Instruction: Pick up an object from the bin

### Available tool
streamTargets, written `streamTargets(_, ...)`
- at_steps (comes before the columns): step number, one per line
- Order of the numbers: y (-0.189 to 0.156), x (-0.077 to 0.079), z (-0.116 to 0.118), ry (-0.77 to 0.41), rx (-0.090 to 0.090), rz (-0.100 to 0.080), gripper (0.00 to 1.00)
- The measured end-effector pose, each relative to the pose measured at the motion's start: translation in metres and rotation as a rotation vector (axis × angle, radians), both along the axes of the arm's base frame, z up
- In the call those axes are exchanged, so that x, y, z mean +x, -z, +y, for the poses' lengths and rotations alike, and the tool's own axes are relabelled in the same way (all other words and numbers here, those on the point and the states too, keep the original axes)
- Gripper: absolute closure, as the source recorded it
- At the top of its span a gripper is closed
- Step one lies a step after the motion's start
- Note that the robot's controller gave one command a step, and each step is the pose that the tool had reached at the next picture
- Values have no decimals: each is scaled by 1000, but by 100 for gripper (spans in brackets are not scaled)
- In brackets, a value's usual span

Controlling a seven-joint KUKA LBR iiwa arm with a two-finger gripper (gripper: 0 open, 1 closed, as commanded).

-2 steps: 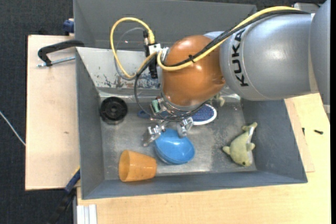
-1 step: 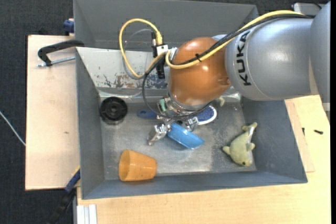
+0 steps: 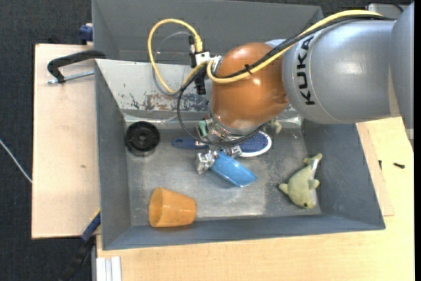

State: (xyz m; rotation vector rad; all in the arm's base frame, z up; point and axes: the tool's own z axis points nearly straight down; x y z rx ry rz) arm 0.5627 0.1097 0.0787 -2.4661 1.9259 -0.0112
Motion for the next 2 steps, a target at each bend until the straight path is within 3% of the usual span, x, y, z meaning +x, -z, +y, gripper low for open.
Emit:
streamTargets(1, -155, 17, 7, -16, 0, 0, 100)
streamTargets(2, -32, 14, 10, -25, -3, 20, 100)
